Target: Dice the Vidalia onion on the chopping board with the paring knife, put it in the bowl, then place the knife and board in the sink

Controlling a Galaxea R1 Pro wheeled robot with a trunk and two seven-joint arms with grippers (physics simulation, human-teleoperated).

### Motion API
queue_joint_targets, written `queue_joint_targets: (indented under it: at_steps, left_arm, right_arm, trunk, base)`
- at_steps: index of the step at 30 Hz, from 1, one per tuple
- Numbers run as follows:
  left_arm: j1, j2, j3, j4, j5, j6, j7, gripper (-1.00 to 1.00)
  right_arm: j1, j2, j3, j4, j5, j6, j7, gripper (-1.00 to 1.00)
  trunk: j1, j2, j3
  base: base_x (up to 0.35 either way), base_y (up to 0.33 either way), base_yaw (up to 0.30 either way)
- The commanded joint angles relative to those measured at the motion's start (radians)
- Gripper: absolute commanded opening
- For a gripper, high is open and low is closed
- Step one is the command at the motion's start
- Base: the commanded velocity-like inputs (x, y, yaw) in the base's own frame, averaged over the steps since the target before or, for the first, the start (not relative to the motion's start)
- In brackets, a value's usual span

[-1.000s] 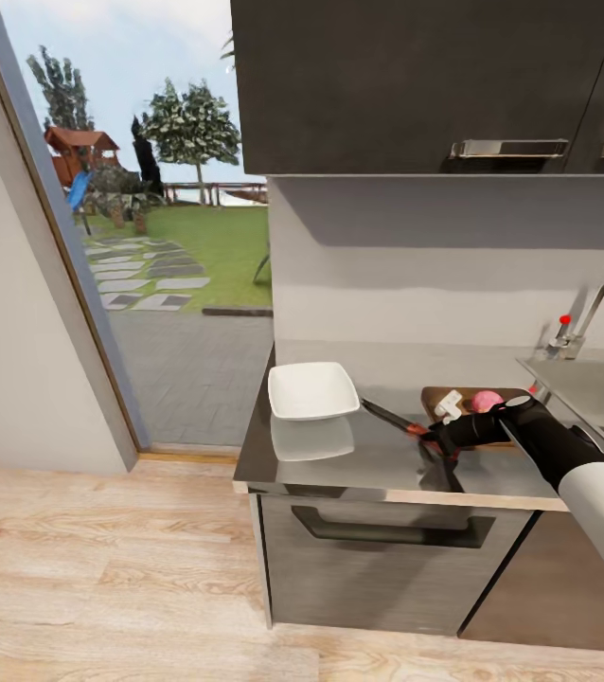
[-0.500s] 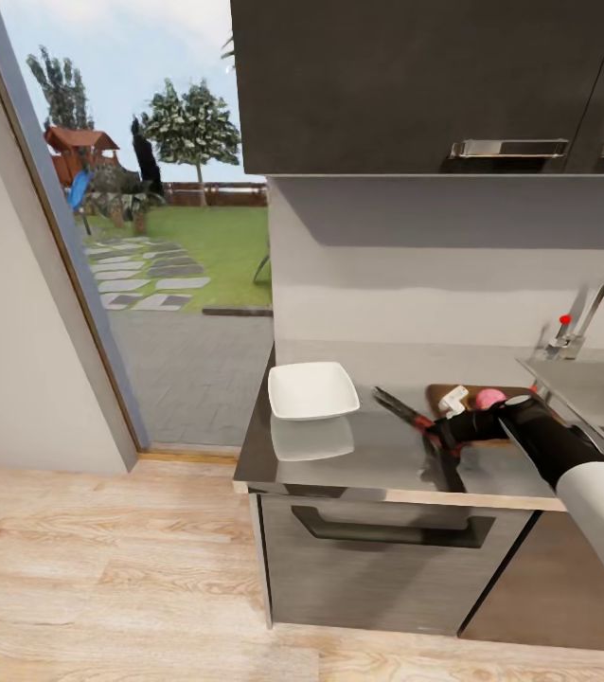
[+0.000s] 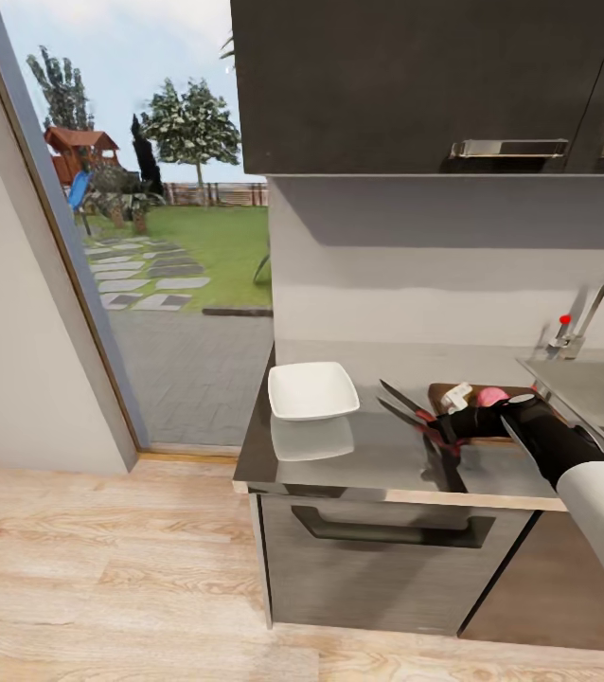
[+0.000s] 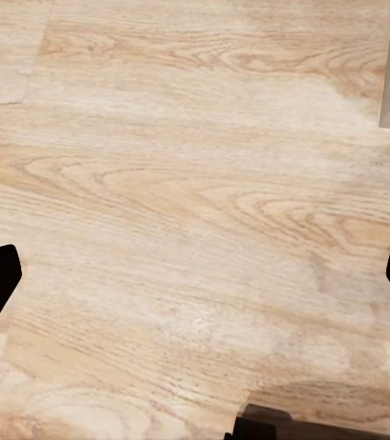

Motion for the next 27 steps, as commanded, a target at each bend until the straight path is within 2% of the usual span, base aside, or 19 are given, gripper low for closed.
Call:
queue_joint_targets:
  at_steps: [1, 4, 11, 13, 15, 17, 23, 27]
  left_arm:
    - [-0.002, -0.001, -0.009, 0.004, 0.009, -0.006, 0.001, 1.0]
    - [-0.002, -0.001, -0.009, 0.004, 0.009, -0.007, 0.001, 1.0]
    - [-0.002, -0.001, -0.009, 0.004, 0.009, -0.007, 0.001, 1.0]
    - [-0.002, -0.001, -0.009, 0.004, 0.009, -0.007, 0.001, 1.0]
    - [-0.001, -0.002, -0.009, 0.004, 0.009, -0.007, 0.001, 1.0]
    - [-0.002, -0.002, -0.009, 0.004, 0.009, -0.007, 0.001, 1.0]
    - [-0.002, -0.002, -0.009, 0.004, 0.009, -0.007, 0.001, 1.0]
    - [-0.002, -0.002, -0.009, 0.004, 0.009, -0.006, 0.001, 1.0]
  right_arm:
    - [-0.001, -0.001, 0.002, -0.002, 0.006, 0.003, 0.004, -1.0]
    - [-0.001, 0.008, 0.002, -0.004, 0.005, 0.005, 0.005, -1.0]
    - [-0.001, 0.018, 0.0, -0.046, 0.005, 0.1, 0.006, -1.0]
    - [-0.001, 0.017, -0.001, -0.088, 0.006, 0.145, 0.006, -1.0]
    - [-0.001, 0.017, -0.003, -0.159, 0.007, 0.225, 0.006, -1.0]
    - [-0.001, 0.016, -0.007, -0.186, 0.008, 0.252, 0.006, -1.0]
    - [-0.001, 0.015, -0.09, -0.238, 0.009, 0.317, 0.004, -1.0]
    - [-0.001, 0.011, -0.111, -0.299, 0.011, 0.377, 0.003, -1.0]
  trunk:
    - [0.0, -0.001, -0.001]
    - [0.0, -0.001, -0.001]
    - [0.0, -0.001, -0.001]
    - [0.0, -0.001, -0.001]
    - [0.0, -0.001, -0.001]
    - [0.0, -0.001, -0.001]
    - [0.0, -0.001, -0.001]
    - [0.0, -0.001, -0.001]
  base:
    - [0.0, 0.0, 0.0]
    - [0.0, 0.0, 0.0]
    - [0.0, 0.0, 0.0]
    - [0.0, 0.0, 0.0]
    - [0.0, 0.0, 0.0]
    - [0.0, 0.0, 0.0]
    - [0.0, 0.0, 0.0]
    - [0.0, 0.0, 0.0]
